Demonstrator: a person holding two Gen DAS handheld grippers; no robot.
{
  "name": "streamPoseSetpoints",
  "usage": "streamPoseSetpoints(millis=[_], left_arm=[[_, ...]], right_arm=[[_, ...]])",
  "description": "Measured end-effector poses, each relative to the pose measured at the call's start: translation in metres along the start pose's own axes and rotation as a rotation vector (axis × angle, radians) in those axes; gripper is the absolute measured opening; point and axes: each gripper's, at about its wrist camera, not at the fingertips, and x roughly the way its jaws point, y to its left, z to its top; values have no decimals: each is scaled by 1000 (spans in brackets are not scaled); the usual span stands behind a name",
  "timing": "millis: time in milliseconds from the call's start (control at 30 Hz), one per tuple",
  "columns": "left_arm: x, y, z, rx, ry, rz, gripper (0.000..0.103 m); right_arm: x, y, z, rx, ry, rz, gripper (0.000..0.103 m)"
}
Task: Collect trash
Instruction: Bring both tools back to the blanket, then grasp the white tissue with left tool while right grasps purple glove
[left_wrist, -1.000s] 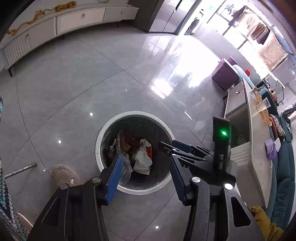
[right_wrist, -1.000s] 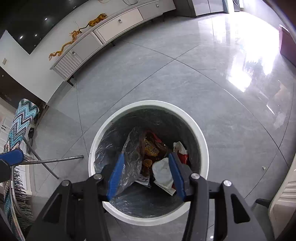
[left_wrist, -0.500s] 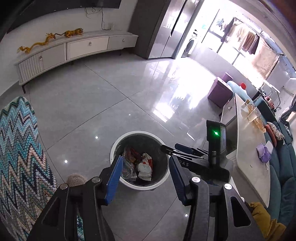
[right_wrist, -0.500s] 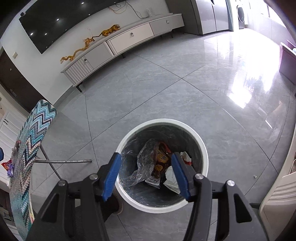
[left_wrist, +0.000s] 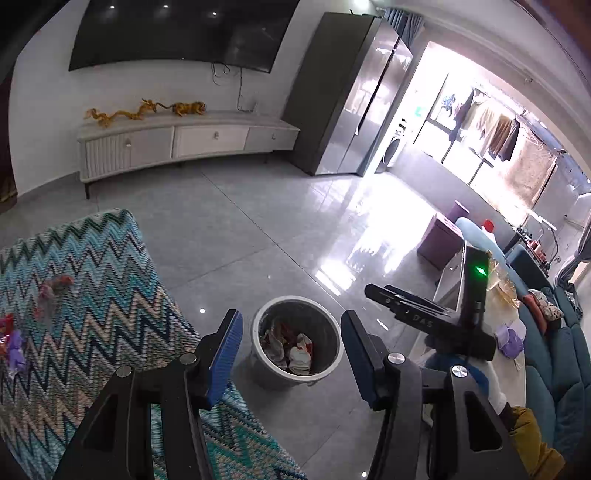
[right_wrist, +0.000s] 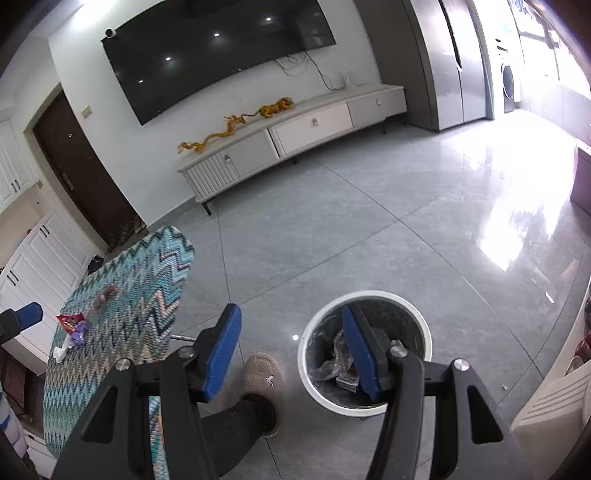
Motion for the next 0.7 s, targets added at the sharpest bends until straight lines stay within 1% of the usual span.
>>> streamPoseSetpoints(millis=[33, 167, 367, 467, 600, 700], left_arm=[[-12, 5, -2, -2, -21, 12, 56], [-59, 30, -10, -12, -96, 57, 57], [-115, 71, -30, -9, -174, 143, 57], [-137, 94, -43, -18, -196, 199, 57], [-167, 133, -67, -21, -192, 314, 57], [-190, 170, -85, -31, -169, 416, 57]], right_arm=[[-11, 13, 4, -18, -18, 12, 55], [-48, 63, 19, -89, -78, 61, 55], [-81, 133, 32, -166, -135, 147, 55], [-85, 165, 32, -209, -139, 198, 55], [-76, 202, 26, -270, -116, 249, 55], [-58, 227, 21, -319, -89, 272, 55]])
